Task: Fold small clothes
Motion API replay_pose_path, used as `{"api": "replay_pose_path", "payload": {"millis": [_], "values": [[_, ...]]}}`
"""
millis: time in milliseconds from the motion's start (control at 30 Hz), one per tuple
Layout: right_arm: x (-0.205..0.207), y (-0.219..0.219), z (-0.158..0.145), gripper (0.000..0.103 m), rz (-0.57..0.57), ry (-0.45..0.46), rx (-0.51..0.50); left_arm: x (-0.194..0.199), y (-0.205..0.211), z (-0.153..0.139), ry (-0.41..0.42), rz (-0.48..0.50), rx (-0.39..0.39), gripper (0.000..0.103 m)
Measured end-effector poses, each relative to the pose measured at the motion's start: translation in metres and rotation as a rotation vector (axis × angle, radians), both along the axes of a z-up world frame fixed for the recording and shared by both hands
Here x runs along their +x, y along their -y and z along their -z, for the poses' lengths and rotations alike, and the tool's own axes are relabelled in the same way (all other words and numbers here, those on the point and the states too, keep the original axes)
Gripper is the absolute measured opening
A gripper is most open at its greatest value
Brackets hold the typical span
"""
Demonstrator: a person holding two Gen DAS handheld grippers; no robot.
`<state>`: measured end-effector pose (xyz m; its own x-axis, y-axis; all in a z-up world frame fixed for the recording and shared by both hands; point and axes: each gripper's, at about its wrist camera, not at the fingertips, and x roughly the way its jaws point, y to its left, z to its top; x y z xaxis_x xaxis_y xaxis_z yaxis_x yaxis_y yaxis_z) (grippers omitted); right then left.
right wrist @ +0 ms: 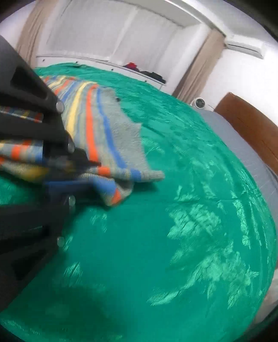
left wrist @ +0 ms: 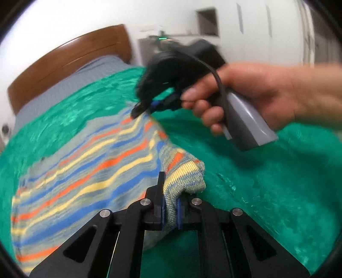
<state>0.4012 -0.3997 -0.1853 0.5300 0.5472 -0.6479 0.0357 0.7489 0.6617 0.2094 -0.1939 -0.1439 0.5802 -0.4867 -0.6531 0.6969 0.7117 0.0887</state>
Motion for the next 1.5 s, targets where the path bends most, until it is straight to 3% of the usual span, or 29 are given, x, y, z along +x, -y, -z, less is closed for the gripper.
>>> {"api": "replay_pose_path", "payload": {"millis": [133, 267, 367, 500, 567, 600, 633, 700, 767, 967, 1000, 1067, 1100, 1167, 1233, 1267, 1367, 1467, 1500], "values": [[-0.007, -0.037, -0.056, 0.009, -0.079, 0.093, -0.074, 0.006, -0.071, -0.031, -0.052, -0.135, -0.158, 0.005], [0.007, -0.106, -0.099, 0.009, -0.161, 0.148, -0.074, 0.012, -0.152, -0.04, -0.111, -0.291, -0.246, 0.004], [0.029, -0.171, -0.108, 0.009, -0.231, 0.177, -0.068, 0.018, -0.206, -0.033, -0.162, -0.412, -0.277, 0.004], [0.057, -0.264, -0.093, 0.009, -0.31, 0.156, -0.091, 0.022, -0.256, -0.017, -0.203, -0.526, -0.279, 0.004], [0.066, -0.3, -0.082, 0.011, -0.335, 0.15, -0.122, 0.029, -0.267, -0.003, -0.241, -0.565, -0.238, 0.014], [0.069, -0.318, -0.073, 0.018, -0.341, 0.142, -0.103, 0.031, -0.273, 0.005, -0.261, -0.589, -0.21, 0.024], [0.071, -0.325, -0.068, 0.034, -0.339, 0.131, -0.078, 0.028, -0.275, 0.008, -0.267, -0.603, -0.202, 0.039], [0.066, -0.334, -0.058, 0.051, -0.337, 0.107, 0.016, 0.025, -0.288, 0.01, -0.258, -0.63, -0.219, 0.058], [0.055, -0.33, -0.062, 0.051, -0.347, 0.139, 0.024, 0.023, -0.298, 0.005, -0.235, -0.636, -0.253, 0.066], [-0.009, -0.288, -0.092, 0.051, -0.428, 0.249, -0.319, 0.069, -0.285, -0.009, -0.218, -0.564, -0.277, 0.076], [-0.022, -0.283, -0.095, 0.05, -0.454, 0.262, -0.35, 0.079, -0.294, -0.006, -0.222, -0.569, -0.265, 0.073], [-0.059, -0.282, -0.093, 0.048, -0.522, 0.289, -0.365, 0.087, -0.294, -0.001, -0.268, -0.612, -0.219, 0.031], [-0.07, -0.28, -0.09, 0.046, -0.541, 0.291, -0.355, 0.091, -0.295, 0.007, -0.325, -0.616, -0.223, 0.005], [-0.095, -0.283, -0.066, 0.038, -0.58, 0.257, -0.366, 0.082, -0.301, 0.019, -0.377, -0.639, -0.237, 0.005], [-0.111, -0.287, -0.03, 0.029, -0.595, 0.167, -0.447, 0.077, -0.304, 0.027, -0.393, -0.629, -0.23, 0.005], [-0.123, -0.286, -0.012, 0.029, -0.58, 0.17, -0.486, 0.076, -0.305, 0.031, -0.397, -0.628, -0.228, 0.005], [-0.137, -0.279, -0.011, 0.029, -0.509, 0.236, -0.473, 0.071, -0.309, 0.032, -0.398, -0.644, -0.219, 0.018], [-0.147, -0.27, -0.018, 0.031, -0.438, 0.231, -0.454, 0.06, -0.316, 0.021, -0.381, -0.676, -0.203, 0.053], [-0.151, -0.268, -0.021, 0.039, -0.423, 0.231, -0.458, 0.054, -0.318, 0.015, -0.37, -0.683, -0.199, 0.072]]}}
